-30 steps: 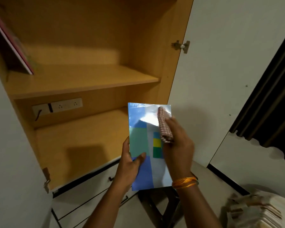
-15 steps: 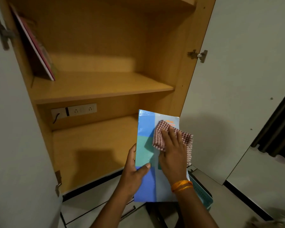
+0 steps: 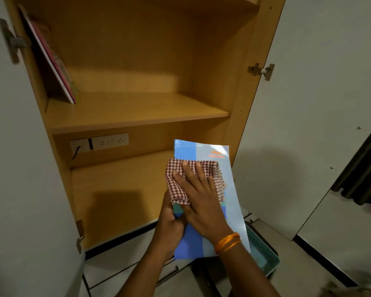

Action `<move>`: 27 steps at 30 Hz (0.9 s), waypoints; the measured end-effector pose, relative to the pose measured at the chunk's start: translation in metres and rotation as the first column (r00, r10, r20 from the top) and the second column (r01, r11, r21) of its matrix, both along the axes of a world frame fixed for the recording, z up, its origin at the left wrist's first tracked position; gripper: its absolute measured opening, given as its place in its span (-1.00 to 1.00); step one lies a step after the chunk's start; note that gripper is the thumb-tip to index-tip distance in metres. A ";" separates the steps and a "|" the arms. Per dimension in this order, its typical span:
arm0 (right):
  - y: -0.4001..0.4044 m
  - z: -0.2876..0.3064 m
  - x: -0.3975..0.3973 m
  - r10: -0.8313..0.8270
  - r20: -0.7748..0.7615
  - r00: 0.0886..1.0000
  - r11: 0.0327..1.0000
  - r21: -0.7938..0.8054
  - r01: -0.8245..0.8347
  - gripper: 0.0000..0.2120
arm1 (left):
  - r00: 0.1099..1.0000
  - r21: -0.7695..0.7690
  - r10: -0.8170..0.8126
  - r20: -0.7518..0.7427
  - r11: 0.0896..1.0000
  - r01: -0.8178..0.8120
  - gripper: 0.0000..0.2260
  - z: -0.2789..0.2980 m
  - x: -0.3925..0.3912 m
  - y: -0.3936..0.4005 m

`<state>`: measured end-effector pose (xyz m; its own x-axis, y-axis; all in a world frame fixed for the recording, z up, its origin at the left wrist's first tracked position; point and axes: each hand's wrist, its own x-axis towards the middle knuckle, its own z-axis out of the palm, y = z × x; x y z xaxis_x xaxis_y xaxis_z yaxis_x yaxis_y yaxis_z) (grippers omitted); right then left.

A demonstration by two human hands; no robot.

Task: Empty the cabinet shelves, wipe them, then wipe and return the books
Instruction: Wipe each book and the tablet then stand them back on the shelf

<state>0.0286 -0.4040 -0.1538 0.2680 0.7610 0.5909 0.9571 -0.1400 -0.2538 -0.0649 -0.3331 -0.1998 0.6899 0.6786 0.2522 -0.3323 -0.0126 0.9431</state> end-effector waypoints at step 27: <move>-0.047 -0.023 -0.003 -0.006 0.016 1.000 0.997 -0.081 0.007 -0.39 | 0.998 -0.101 0.058 0.015 0.993 -0.057 -0.40 0.003 -0.013 0.005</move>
